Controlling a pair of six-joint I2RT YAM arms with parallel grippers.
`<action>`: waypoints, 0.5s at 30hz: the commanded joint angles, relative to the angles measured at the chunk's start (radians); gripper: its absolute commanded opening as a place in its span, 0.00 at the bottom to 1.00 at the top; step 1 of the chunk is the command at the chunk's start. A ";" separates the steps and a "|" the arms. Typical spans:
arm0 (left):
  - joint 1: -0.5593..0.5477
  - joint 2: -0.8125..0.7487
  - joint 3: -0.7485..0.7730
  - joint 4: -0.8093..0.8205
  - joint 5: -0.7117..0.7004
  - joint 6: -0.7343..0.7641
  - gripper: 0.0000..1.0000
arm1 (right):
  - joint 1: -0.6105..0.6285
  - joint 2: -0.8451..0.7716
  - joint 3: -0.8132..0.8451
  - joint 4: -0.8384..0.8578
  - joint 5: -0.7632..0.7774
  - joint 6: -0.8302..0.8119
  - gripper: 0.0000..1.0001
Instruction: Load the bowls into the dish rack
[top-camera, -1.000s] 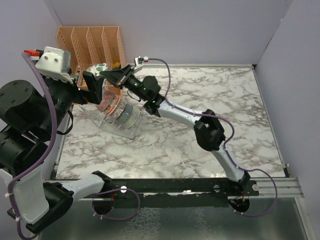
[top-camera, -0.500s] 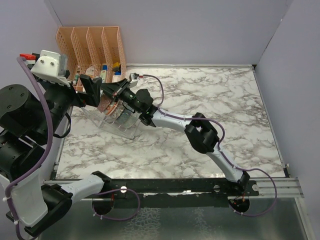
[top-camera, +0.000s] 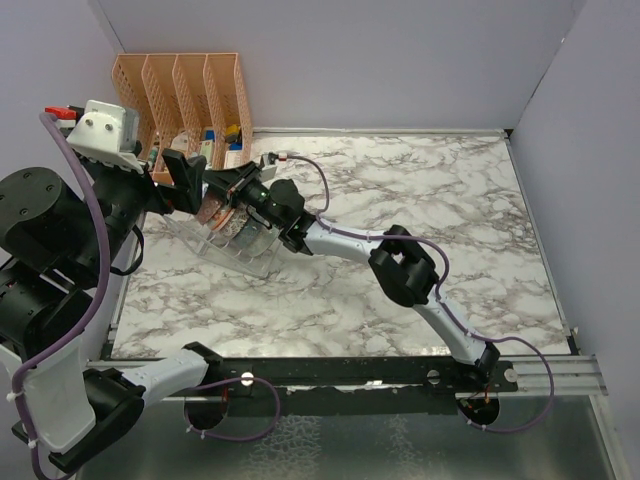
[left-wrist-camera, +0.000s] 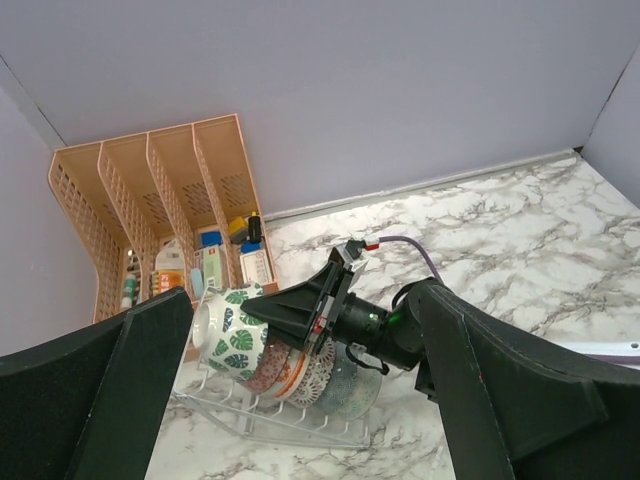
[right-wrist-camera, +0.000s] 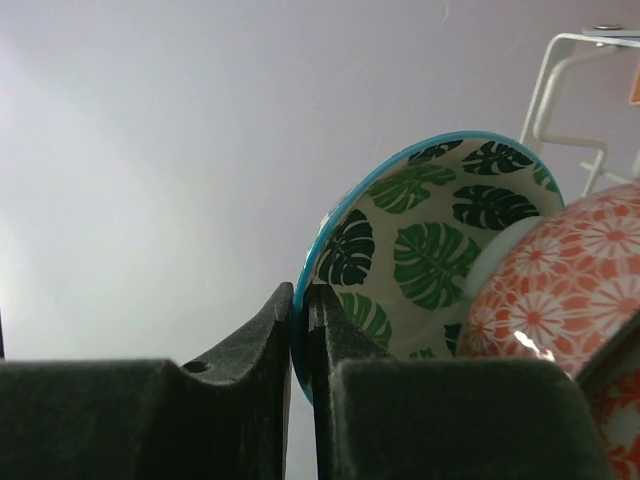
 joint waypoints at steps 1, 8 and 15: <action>-0.008 -0.007 -0.006 0.030 0.000 0.009 0.99 | 0.008 -0.047 -0.023 0.002 0.024 0.031 0.12; -0.012 -0.003 -0.013 0.029 -0.003 0.010 0.99 | 0.009 -0.036 -0.025 -0.028 -0.012 0.063 0.21; -0.015 -0.001 -0.016 0.030 -0.008 0.014 0.99 | 0.009 -0.114 -0.088 -0.093 -0.004 0.028 0.30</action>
